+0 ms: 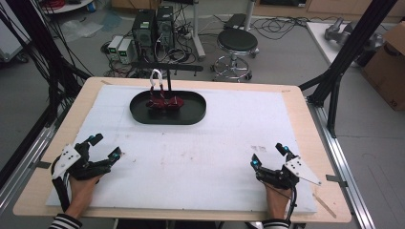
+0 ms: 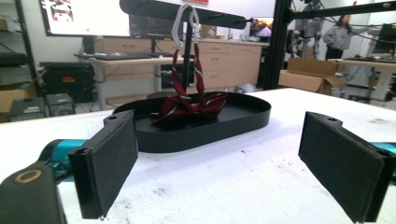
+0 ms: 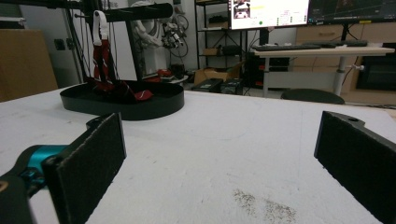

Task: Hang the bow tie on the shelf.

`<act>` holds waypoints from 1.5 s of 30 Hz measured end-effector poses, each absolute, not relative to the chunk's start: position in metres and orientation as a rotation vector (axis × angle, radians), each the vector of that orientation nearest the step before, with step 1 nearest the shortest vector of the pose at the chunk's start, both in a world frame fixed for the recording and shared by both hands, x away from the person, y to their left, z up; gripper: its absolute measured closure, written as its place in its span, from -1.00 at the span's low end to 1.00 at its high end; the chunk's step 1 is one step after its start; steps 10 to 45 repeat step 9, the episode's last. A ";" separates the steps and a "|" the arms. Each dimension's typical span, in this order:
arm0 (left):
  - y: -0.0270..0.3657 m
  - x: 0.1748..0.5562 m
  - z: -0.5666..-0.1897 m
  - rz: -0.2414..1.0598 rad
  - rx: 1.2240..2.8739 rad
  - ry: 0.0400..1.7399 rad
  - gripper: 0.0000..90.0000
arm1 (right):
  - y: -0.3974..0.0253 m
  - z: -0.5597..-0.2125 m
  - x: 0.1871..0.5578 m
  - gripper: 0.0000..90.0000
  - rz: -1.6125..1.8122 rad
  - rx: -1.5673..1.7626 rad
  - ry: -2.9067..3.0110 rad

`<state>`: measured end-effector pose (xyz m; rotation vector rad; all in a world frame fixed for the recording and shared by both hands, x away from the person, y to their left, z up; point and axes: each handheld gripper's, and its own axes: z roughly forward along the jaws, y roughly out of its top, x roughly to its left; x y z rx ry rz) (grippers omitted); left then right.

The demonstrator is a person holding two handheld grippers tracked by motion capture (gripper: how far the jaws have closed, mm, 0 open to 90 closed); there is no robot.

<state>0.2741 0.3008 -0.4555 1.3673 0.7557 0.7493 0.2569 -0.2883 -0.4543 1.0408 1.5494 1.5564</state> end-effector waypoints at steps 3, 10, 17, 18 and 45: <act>0.301 0.273 -0.456 0.764 1.357 0.753 -0.73 | -0.288 -0.454 0.257 -0.98 1.558 1.045 1.549; 0.300 0.272 -0.456 0.782 1.348 0.760 -0.73 | -0.288 -0.454 0.257 -0.98 1.557 1.038 1.550; 0.300 0.272 -0.456 0.782 1.348 0.760 -0.73 | -0.288 -0.454 0.257 -0.98 1.557 1.038 1.550; 0.300 0.272 -0.456 0.782 1.348 0.760 -0.73 | -0.288 -0.454 0.257 -0.98 1.557 1.038 1.550; 0.300 0.272 -0.456 0.782 1.348 0.760 -0.73 | -0.288 -0.454 0.257 -0.98 1.557 1.038 1.550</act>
